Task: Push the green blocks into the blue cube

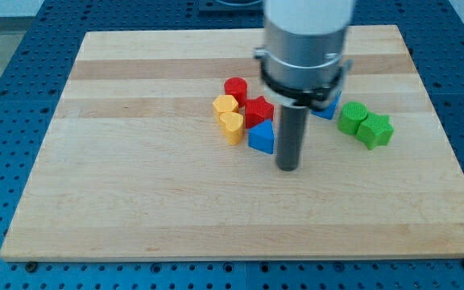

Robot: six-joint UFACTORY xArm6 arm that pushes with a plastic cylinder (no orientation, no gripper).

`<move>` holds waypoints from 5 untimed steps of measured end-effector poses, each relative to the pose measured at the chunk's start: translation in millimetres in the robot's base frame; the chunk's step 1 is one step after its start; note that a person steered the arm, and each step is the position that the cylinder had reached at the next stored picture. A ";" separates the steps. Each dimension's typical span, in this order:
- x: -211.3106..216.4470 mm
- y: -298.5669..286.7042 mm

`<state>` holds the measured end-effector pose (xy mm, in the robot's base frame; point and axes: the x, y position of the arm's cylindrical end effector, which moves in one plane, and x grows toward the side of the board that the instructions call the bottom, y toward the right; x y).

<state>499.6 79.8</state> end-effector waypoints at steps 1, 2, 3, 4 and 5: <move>0.1 57.0; -4.6 98.8; -21.9 111.0; -37.9 111.0; -50.8 111.0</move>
<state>448.8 190.8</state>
